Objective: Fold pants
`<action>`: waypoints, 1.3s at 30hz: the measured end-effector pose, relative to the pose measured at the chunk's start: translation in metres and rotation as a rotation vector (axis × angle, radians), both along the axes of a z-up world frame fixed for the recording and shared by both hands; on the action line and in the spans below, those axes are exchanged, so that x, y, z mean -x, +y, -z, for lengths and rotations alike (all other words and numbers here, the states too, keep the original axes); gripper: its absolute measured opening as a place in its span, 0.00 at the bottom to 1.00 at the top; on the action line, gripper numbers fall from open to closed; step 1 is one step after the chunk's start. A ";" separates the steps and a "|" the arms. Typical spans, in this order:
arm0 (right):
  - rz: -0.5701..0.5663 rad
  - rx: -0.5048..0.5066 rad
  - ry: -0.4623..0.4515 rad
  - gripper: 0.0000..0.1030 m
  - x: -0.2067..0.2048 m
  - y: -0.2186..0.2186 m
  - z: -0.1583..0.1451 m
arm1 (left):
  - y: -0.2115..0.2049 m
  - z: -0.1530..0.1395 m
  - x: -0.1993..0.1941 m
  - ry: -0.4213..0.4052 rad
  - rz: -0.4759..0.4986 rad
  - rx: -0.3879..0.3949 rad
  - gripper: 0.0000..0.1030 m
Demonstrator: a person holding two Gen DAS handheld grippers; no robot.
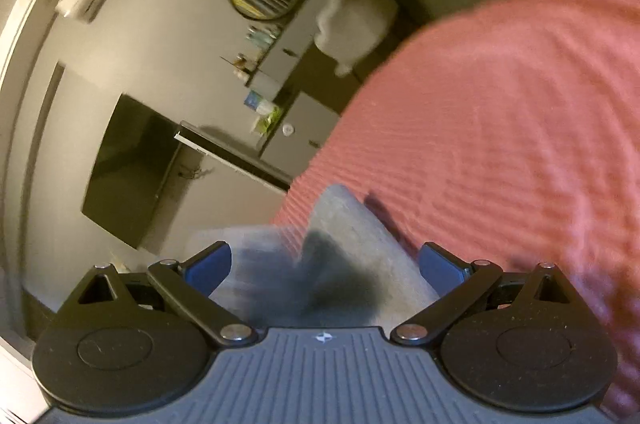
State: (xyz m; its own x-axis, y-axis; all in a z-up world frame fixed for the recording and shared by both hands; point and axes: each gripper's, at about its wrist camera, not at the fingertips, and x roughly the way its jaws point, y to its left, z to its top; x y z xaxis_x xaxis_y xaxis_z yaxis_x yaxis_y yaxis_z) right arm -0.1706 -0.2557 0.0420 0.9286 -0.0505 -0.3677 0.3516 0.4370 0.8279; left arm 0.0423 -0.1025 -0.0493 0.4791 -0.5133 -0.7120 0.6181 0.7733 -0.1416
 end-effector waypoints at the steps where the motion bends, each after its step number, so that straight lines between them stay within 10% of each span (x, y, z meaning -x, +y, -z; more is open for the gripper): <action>1: -0.001 -0.018 0.019 0.97 -0.004 -0.003 0.005 | -0.009 0.013 0.017 -0.094 0.037 -0.068 0.36; 3: -0.012 -0.016 0.051 0.97 -0.013 -0.006 0.013 | -0.016 0.016 0.052 -0.313 0.141 -0.177 0.55; 6: -0.044 -0.019 0.055 0.97 -0.029 -0.005 0.019 | 0.003 -0.006 0.060 -0.261 0.191 -0.121 0.61; 10: -0.110 -0.008 0.090 0.97 -0.048 0.000 0.024 | 0.059 -0.052 0.046 -0.148 0.065 0.085 0.95; 23: -0.060 -0.245 -0.057 0.97 -0.047 -0.019 0.038 | 0.227 -0.049 -0.010 0.056 -0.675 0.212 0.97; 39: -0.214 0.052 0.241 0.97 -0.082 0.033 0.017 | 0.215 -0.019 -0.016 0.174 -0.611 0.133 0.97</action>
State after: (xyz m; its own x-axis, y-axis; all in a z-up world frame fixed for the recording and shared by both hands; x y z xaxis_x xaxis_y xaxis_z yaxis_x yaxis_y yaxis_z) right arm -0.0885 -0.2226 0.0248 0.8070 0.1115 -0.5799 0.4302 0.5616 0.7067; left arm 0.0585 0.1124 -0.0305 0.5961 -0.2736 -0.7549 0.0316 0.9474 -0.3185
